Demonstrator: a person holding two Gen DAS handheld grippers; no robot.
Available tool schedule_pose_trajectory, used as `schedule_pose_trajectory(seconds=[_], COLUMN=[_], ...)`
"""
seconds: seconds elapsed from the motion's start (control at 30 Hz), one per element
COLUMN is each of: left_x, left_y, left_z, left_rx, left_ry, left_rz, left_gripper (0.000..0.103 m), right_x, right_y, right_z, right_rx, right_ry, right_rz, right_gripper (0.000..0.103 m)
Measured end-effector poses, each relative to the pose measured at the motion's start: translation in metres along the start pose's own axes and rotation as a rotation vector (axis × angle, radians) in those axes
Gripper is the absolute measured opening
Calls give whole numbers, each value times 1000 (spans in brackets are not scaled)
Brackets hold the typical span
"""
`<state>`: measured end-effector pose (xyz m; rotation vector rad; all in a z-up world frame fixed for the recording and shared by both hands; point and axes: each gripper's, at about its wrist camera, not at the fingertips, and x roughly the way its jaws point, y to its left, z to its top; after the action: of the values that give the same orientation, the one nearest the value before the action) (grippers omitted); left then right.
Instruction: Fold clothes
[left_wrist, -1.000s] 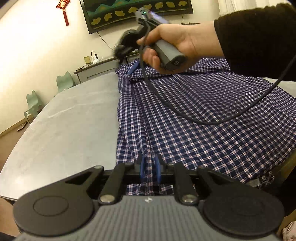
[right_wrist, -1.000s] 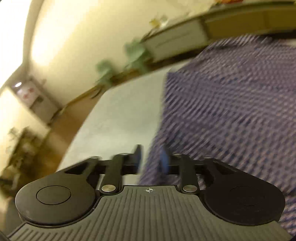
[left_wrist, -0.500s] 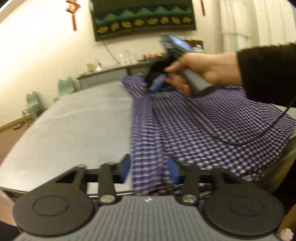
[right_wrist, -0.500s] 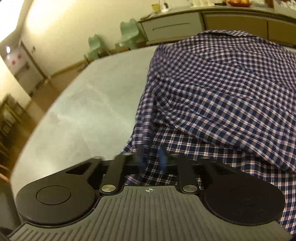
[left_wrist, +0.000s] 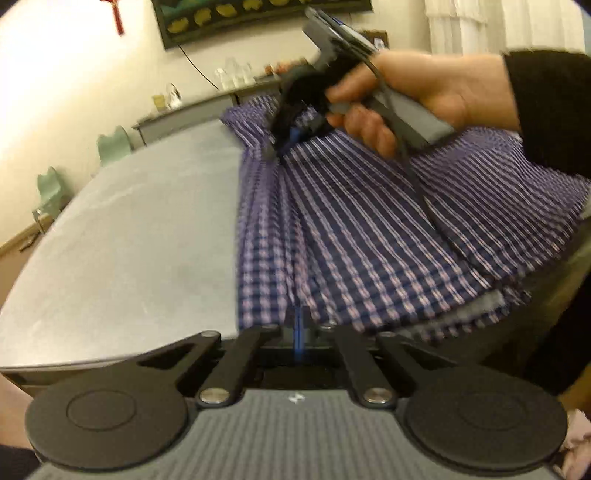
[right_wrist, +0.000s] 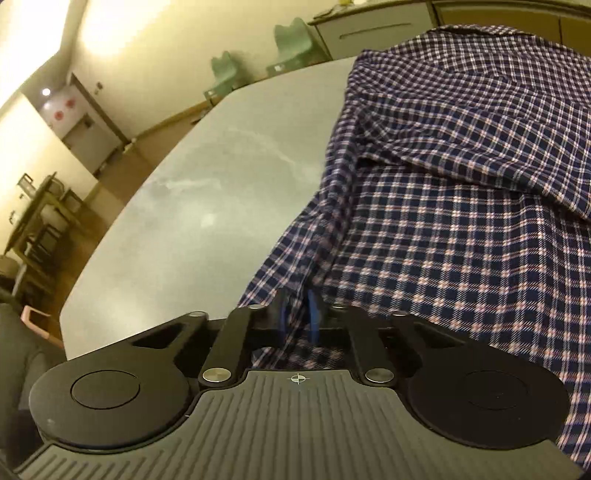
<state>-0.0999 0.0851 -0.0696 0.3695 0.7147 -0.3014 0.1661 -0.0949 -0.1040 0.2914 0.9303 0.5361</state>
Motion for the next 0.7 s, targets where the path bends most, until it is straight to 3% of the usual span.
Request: schedule_pose_trajectory(seconds=[0.03, 0.1, 0.13, 0.2, 0.33, 0.47, 0.53, 0.63, 0.7], left_x=[0, -7, -15, -32, -27, 41, 81, 144, 164], left_y=[-3, 0, 6, 26, 65, 81, 88, 106, 115], left_z=[-1, 2, 6, 17, 58, 119, 147, 179, 185], left_rx=[12, 8, -14, -65, -117, -24, -12, -75, -161], left_ry=[13, -6, -36, -110, -194, -143, -80, -9, 10], left_rz=[-1, -27, -56, -110, -124, -74, -100, -160, -186], left_gripper=[0, 1, 2, 12, 14, 28, 28, 28, 28], right_x=[-1, -4, -8, -18, -18, -2, 2, 11, 15], right_y=[-2, -5, -4, 0, 1, -13, -26, -50, -62], right_z=[4, 14, 21, 37, 77, 116, 132, 151, 157], right_rx=[17, 42, 34, 4, -46, -124, -151, -200, -238], right_ry=[16, 35, 11, -42, -121, -169, -177, -149, -115], right_rz=[15, 38, 30, 14, -79, -247, -305, -329, -333], right_gripper=[18, 53, 57, 56, 57, 71, 76, 83, 83])
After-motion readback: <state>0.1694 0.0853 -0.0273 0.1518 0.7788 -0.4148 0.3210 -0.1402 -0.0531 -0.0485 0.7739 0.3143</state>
